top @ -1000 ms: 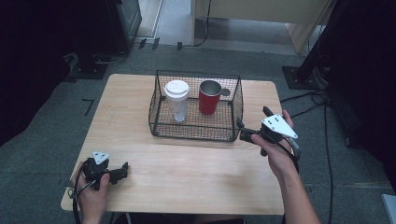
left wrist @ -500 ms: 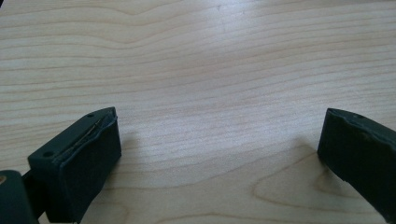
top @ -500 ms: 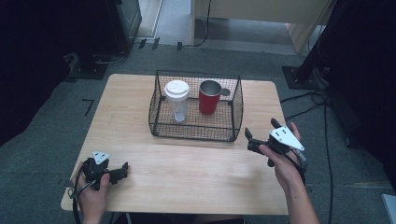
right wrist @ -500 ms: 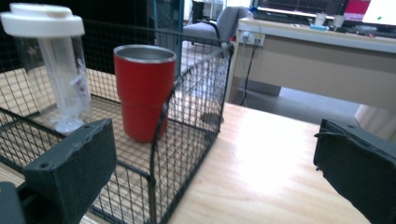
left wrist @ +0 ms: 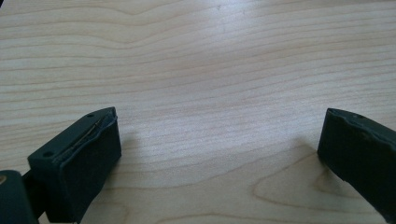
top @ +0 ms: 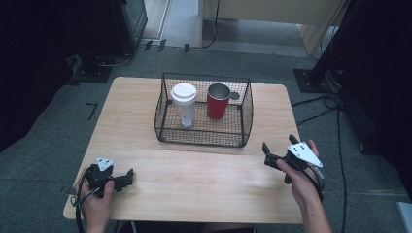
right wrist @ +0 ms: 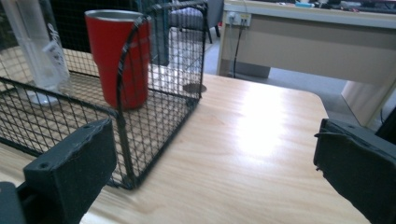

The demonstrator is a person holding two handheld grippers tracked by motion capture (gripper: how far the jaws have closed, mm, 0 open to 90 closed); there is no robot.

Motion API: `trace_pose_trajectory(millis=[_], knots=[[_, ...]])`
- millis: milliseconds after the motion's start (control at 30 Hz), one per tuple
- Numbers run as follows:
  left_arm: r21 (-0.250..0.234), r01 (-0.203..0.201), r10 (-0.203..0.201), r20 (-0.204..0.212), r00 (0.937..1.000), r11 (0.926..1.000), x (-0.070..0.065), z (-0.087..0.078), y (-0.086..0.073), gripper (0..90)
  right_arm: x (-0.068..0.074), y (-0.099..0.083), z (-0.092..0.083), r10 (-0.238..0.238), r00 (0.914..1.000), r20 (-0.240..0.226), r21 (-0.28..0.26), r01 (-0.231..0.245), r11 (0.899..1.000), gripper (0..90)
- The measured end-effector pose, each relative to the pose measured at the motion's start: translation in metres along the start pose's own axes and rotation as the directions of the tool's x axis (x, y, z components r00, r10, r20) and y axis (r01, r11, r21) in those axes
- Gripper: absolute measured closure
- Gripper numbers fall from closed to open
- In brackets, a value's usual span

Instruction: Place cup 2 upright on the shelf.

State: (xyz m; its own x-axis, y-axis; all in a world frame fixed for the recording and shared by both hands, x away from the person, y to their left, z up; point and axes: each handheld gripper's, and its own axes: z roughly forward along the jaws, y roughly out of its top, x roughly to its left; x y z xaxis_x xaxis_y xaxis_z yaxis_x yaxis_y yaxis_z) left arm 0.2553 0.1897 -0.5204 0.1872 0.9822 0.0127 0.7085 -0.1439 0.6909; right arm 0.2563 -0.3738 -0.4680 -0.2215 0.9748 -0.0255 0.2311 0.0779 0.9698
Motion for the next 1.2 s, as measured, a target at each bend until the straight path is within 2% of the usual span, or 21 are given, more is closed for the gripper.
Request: trace_pose_trajectory(millis=[500, 800, 867, 1200], knots=[[-0.001, 0.0, 0.0, 0.0, 1.0, 1.0, 0.0, 0.0, 0.0, 0.0, -0.021, -0.034, -0.02, 0.026, 0.9976, 0.064, 0.055, -0.029, 0.998, 0.0], [0.0, 0.0, 0.0, 0.0, 1.0, 1.0, 0.0, 0.0, 0.0, 0.0, -0.032, -0.051, -0.033, 0.02, 0.9958, 0.09, 0.092, -0.029, 0.995, 0.0], [0.0, -0.001, 0.001, 0.0, 1.0, 1.0, 0.0, 0.0, 0.0, 0.0, -0.034, -0.055, -0.035, 0.01, 0.9955, 0.095, 0.107, -0.021, 0.994, 0.0], [0.0, -0.001, 0.001, 0.0, 1.0, 1.0, 0.0, 0.0, 0.0, 0.0, -0.045, -0.068, -0.048, 0.019, 0.9915, 0.128, 0.155, -0.039, 0.987, 0.0]])
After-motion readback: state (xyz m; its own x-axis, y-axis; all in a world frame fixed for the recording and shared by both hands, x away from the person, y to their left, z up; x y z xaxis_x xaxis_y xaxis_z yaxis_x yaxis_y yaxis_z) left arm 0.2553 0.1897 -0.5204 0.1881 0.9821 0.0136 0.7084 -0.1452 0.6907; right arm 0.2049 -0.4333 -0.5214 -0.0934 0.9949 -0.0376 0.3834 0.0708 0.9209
